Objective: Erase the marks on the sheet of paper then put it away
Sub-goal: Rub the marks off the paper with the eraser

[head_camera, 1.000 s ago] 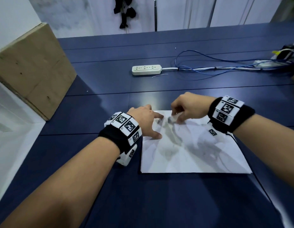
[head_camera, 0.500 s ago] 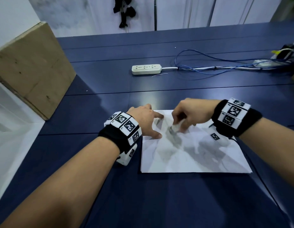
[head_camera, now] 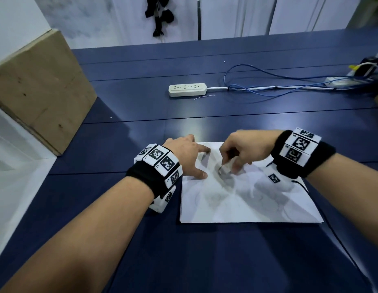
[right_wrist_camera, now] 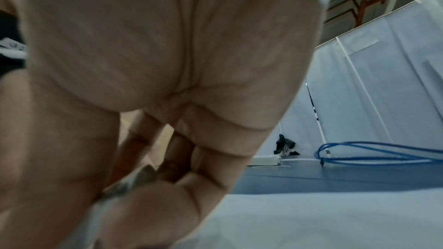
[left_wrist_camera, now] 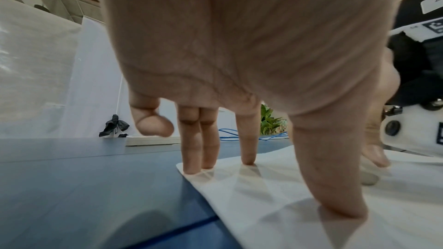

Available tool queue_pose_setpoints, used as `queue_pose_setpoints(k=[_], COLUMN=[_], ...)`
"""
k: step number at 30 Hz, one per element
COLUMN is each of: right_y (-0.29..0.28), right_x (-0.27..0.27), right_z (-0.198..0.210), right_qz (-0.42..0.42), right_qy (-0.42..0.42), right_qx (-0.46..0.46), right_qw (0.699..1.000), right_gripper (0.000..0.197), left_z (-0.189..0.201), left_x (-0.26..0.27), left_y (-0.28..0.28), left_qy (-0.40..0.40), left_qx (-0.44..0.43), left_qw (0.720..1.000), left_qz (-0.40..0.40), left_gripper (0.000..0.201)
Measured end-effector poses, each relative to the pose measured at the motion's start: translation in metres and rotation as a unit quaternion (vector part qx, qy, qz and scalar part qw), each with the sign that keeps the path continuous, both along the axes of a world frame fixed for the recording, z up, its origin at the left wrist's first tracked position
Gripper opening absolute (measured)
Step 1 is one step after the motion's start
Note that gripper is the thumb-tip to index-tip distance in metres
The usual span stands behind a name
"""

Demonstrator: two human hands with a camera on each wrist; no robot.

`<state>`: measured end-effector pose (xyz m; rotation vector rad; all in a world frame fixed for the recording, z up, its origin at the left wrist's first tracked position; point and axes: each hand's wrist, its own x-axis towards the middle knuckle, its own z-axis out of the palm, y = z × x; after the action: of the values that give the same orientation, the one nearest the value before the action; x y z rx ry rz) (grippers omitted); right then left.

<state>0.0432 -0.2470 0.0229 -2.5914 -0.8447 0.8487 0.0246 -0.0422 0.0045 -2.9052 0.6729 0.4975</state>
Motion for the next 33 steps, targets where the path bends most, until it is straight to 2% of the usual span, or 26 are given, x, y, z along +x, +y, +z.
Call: queue_pose_setpoints(k=[4, 6, 8, 12, 14, 17, 19, 21, 24, 25, 27, 31, 33], right_y=[0.005, 0.004, 0.002, 0.002, 0.003, 0.002, -0.001, -0.003, -0.002, -0.002, -0.002, 0.0, -0.002], right_x=[0.027, 0.033, 0.025, 0.0, 0.007, 0.032, 0.039, 0.03, 0.002, -0.002, 0.006, 0.035, 0.034], right_z=[0.0, 0.001, 0.001, -0.001, -0.001, 0.0, -0.001, -0.001, -0.001, -0.002, -0.003, -0.001, -0.002], right_qz=[-0.062, -0.083, -0.066, 0.007, 0.003, -0.067, -0.092, -0.069, -0.006, 0.008, 0.0, -0.094, -0.094], right_qy=[-0.139, -0.179, -0.157, -0.004, -0.024, -0.138, -0.17, -0.138, 0.005, 0.025, -0.016, -0.159, -0.171], right_qx=[-0.005, -0.008, -0.009, -0.011, -0.014, -0.013, -0.013, -0.008, 0.001, -0.004, -0.006, -0.002, -0.002], right_qw=[0.988, 0.98, 0.985, 1.0, 1.0, 0.988, 0.981, 0.988, 1.0, 1.0, 1.0, 0.983, 0.981], right_gripper=[0.019, 0.02, 0.018, 0.019, 0.02, 0.021, 0.022, 0.019, 0.019, 0.019, 0.019, 0.021, 0.02], left_z=[0.004, 0.003, 0.0, -0.004, -0.003, -0.001, -0.001, -0.003, -0.004, -0.005, -0.005, -0.001, -0.002], left_x=[0.001, 0.0, -0.001, -0.003, -0.003, -0.002, -0.003, -0.003, -0.003, -0.003, -0.003, -0.004, -0.005], left_y=[-0.003, -0.003, -0.003, -0.003, -0.002, -0.002, -0.003, -0.003, -0.002, -0.002, -0.004, -0.006, -0.006], left_qy=[0.007, 0.002, -0.008, -0.018, -0.018, -0.015, -0.015, -0.023, -0.037, -0.037, -0.031, -0.017, -0.016], left_qx=[0.016, 0.021, 0.016, 0.01, 0.008, 0.003, 0.004, 0.013, 0.02, 0.022, 0.022, 0.019, 0.018], left_qw=[1.0, 1.0, 1.0, 1.0, 1.0, 1.0, 1.0, 1.0, 0.999, 0.999, 0.999, 1.0, 1.0], left_qz=[-0.004, -0.006, -0.001, -0.004, -0.004, 0.0, 0.002, -0.003, -0.009, -0.009, -0.009, -0.004, -0.004], left_gripper=[0.08, 0.078, 0.075, 0.079, 0.081, 0.079, 0.079, 0.082, 0.082, 0.082, 0.083, 0.079, 0.077])
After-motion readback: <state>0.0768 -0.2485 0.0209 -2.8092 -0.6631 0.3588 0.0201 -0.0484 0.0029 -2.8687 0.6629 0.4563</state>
